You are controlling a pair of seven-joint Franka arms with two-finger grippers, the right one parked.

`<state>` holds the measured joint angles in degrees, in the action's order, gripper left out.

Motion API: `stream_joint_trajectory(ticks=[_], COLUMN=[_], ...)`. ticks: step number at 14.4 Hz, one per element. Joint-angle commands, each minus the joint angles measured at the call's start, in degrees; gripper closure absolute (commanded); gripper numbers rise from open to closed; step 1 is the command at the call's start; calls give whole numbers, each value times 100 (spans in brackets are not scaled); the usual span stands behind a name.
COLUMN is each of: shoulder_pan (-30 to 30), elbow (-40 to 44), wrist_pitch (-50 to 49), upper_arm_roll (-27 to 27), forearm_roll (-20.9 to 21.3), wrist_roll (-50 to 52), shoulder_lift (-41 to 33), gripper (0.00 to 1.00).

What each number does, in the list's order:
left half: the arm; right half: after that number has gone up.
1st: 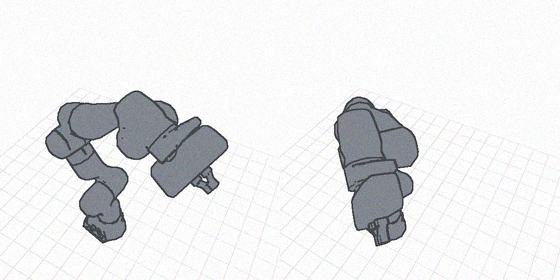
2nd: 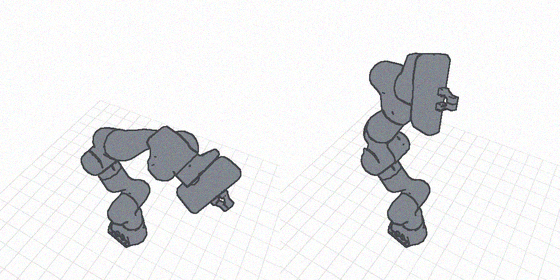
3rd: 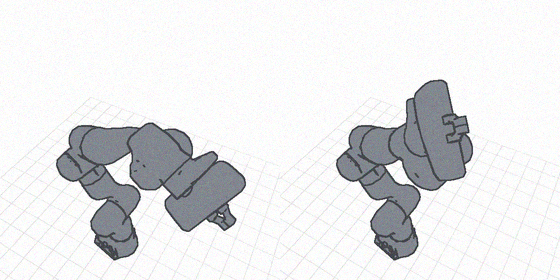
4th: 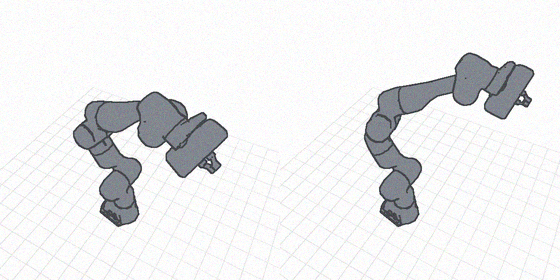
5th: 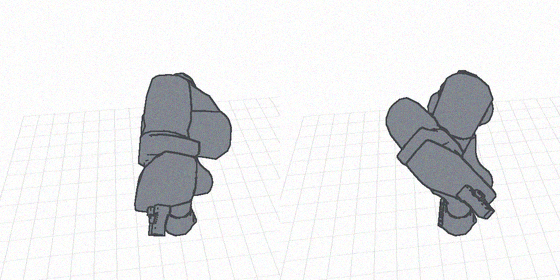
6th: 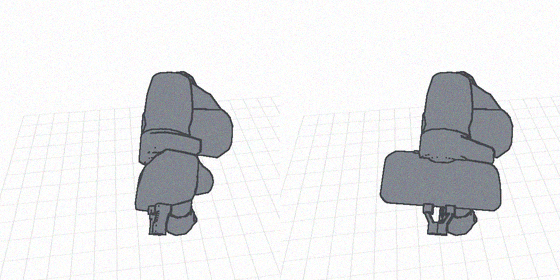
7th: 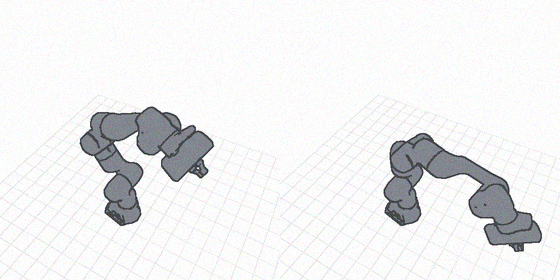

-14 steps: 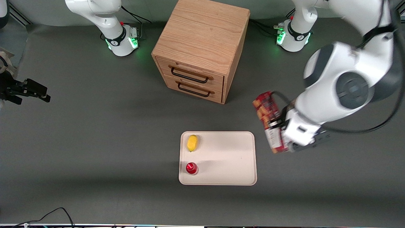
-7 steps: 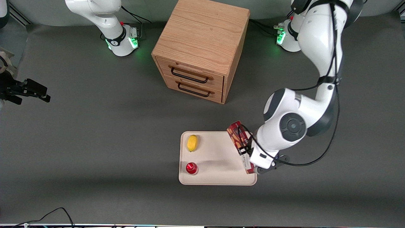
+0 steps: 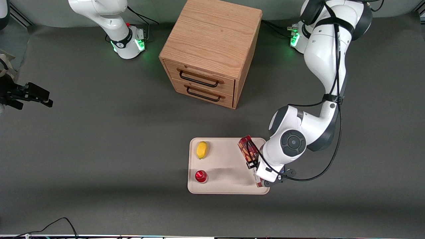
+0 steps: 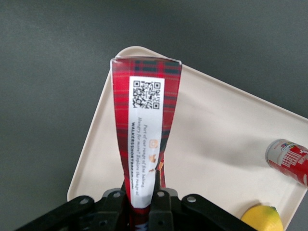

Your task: Place red cookie box on tray

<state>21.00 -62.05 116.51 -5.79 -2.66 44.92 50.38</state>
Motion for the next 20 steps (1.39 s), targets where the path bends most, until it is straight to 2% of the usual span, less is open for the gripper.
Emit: stream_joint_trajectory(ticks=[1, 9, 10, 11, 12, 13, 14, 18, 20], shoulder_pan=[27, 18, 18, 18, 18, 10, 10, 1, 1], elbow=[-211, -413, -466, -510, -554, -554, -554, -519, -362], wrist_pitch=[380, 794, 908, 1005, 1066, 1067, 1067, 796, 43], upper_arm_roll=[25, 34, 34, 34, 34, 34, 43, 52, 52], forearm_roll=[90, 125, 134, 134, 134, 134, 134, 134, 81], wrist_roll=[-54, -62, -62, -62, -62, -62, -62, -1, 8], shoulder_lift=[-20, 112, 112, 121, 121, 121, 121, -36, -194], gripper=[100, 100, 97, 74, 41, 17, 0, 0, 0])
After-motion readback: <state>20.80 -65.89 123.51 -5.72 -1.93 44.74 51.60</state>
